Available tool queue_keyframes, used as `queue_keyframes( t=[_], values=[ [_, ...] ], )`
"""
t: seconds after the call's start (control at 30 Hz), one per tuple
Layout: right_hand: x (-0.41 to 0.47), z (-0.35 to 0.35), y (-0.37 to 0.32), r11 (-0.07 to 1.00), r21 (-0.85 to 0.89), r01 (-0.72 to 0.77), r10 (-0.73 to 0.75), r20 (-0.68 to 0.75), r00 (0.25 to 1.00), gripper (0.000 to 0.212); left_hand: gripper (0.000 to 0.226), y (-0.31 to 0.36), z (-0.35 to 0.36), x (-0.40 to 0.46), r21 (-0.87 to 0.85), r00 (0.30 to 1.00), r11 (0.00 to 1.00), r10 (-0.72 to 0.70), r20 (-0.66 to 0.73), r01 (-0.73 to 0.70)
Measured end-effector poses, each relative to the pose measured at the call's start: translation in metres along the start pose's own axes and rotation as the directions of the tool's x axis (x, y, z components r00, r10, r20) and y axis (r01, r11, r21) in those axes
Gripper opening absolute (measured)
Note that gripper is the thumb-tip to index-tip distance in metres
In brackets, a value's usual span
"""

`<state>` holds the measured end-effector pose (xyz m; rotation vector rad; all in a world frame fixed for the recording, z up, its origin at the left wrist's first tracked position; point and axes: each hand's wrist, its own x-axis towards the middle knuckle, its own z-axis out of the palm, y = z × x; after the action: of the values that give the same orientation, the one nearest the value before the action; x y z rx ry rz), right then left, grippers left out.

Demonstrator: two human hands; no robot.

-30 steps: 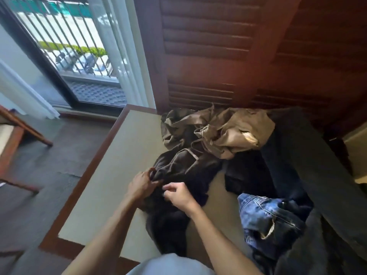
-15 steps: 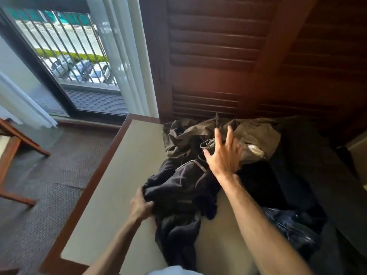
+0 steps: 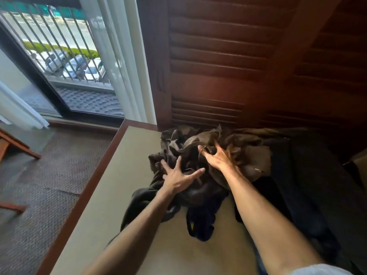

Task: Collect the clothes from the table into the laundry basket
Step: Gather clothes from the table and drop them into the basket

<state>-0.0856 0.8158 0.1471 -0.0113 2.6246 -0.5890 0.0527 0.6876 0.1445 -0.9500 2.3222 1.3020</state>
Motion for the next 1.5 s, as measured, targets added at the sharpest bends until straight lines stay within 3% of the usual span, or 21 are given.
queue_keyframes(
  t=[0.07, 0.1, 0.23, 0.33, 0.5, 0.6, 0.7, 0.77, 0.83, 0.9, 0.97, 1.0, 1.07, 1.1, 1.17, 1.2, 1.23, 1.3, 1.4, 1.47, 1.5],
  values=[
    [0.029, 0.027, 0.002, 0.999, -0.025, -0.030, 0.030, -0.001, 1.000, 0.132, 0.109, 0.008, 0.029, 0.007, 0.178, 0.998, 0.984, 0.004, -0.059, 0.007],
    [0.030, 0.031, -0.002, 0.998, -0.033, -0.047, 0.047, 0.005, 0.999, 0.126, 0.102, 0.005, 0.041, 0.012, 0.255, 0.994, 0.967, 0.038, -0.104, -0.011],
    [0.013, 0.027, -0.016, 0.984, -0.136, -0.114, 0.100, -0.106, 0.989, 0.052, 0.056, -0.010, 0.047, 0.026, 0.348, 0.957, 0.933, 0.175, -0.232, -0.086],
    [0.014, 0.019, -0.004, 0.996, 0.019, -0.088, 0.090, -0.174, 0.981, 0.048, 0.038, -0.019, 0.028, 0.033, 0.319, 0.937, 0.935, 0.242, -0.251, -0.156],
    [0.005, -0.019, 0.028, 0.944, 0.324, 0.067, 0.047, -0.333, 0.942, 0.030, 0.041, -0.029, -0.016, 0.016, 0.055, 0.900, 0.958, 0.285, -0.331, -0.283],
    [-0.018, -0.048, 0.046, 0.808, 0.573, 0.136, 0.127, -0.394, 0.910, 0.032, 0.036, -0.042, -0.065, -0.010, -0.099, 0.875, 0.916, 0.334, -0.349, -0.389],
    [-0.045, -0.079, 0.054, 0.629, 0.744, 0.226, 0.200, -0.435, 0.878, 0.044, 0.035, -0.055, -0.111, -0.051, -0.410, 0.871, 0.784, 0.326, -0.367, -0.466],
    [-0.068, -0.100, 0.057, 0.477, 0.801, 0.360, 0.171, -0.487, 0.856, 0.019, 0.025, -0.064, -0.133, -0.078, -0.526, 0.849, 0.672, 0.351, -0.394, -0.522],
    [-0.108, -0.124, 0.054, 0.451, 0.759, 0.470, 0.132, -0.577, 0.806, 0.015, 0.024, -0.077, -0.148, -0.102, -0.594, 0.828, 0.578, 0.349, -0.438, -0.559],
    [-0.148, -0.143, 0.059, 0.475, 0.661, 0.581, 0.025, -0.670, 0.742, 0.020, 0.046, -0.096, -0.159, -0.117, -0.635, 0.830, 0.541, 0.283, -0.480, -0.551],
    [-0.188, -0.154, 0.065, 0.546, 0.543, 0.638, -0.108, -0.710, 0.696, 0.022, 0.061, -0.120, -0.163, -0.124, -0.705, 0.840, 0.469, 0.192, -0.507, -0.532],
    [-0.205, -0.153, 0.068, 0.589, 0.481, 0.649, -0.157, -0.720, 0.676, 0.022, 0.051, -0.129, -0.161, -0.126, -0.733, 0.848, 0.438, 0.162, -0.505, -0.520],
    [-0.235, -0.141, 0.075, 0.679, 0.336, 0.652, -0.253, -0.727, 0.638, 0.016, 0.017, -0.147, -0.149, -0.125, -0.730, 0.853, 0.487, 0.063, -0.519, -0.480],
    [-0.246, -0.129, 0.079, 0.721, 0.247, 0.648, -0.294, -0.738, 0.608, 0.010, 0.022, -0.152, -0.140, -0.125, -0.698, 0.843, 0.562, -0.004, -0.538, -0.443],
    [-0.262, -0.095, 0.090, 0.798, 0.109, 0.593, -0.323, -0.754, 0.572, 0.020, 0.018, -0.168, -0.123, -0.126, -0.613, 0.813, 0.688, -0.058, -0.579, -0.388],
    [-0.267, -0.074, 0.096, 0.825, 0.050, 0.564, -0.353, -0.733, 0.581, 0.025, 0.013, -0.176, -0.113, -0.126, -0.562, 0.820, 0.745, -0.036, -0.572, -0.359],
    [-0.272, -0.051, 0.100, 0.844, -0.027, 0.535, -0.406, -0.685, 0.606, 0.027, 0.022, -0.182, -0.103, -0.126, -0.461, 0.832, 0.831, 0.003, -0.555, -0.311],
    [-0.274, 0.004, 0.108, 0.858, -0.238, 0.455, -0.510, -0.498, 0.701, 0.028, 0.033, -0.185, -0.074, -0.129, -0.154, 0.848, 0.963, 0.112, -0.519, -0.221],
    [-0.268, 0.085, 0.123, 0.874, -0.312, 0.373, -0.395, -0.009, 0.918, 0.053, 0.032, -0.162, -0.038, -0.144, 0.149, 0.852, 0.974, 0.220, -0.475, -0.168],
    [-0.263, 0.115, 0.136, 0.930, -0.193, 0.314, -0.263, 0.248, 0.932, 0.077, 0.030, -0.152, -0.033, -0.146, 0.256, 0.865, 0.951, 0.273, -0.421, -0.175],
    [-0.263, 0.116, 0.138, 0.951, -0.143, 0.275, -0.222, 0.305, 0.926, 0.083, 0.032, -0.151, -0.037, -0.144, 0.278, 0.880, 0.945, 0.275, -0.388, -0.173]
  ],
)
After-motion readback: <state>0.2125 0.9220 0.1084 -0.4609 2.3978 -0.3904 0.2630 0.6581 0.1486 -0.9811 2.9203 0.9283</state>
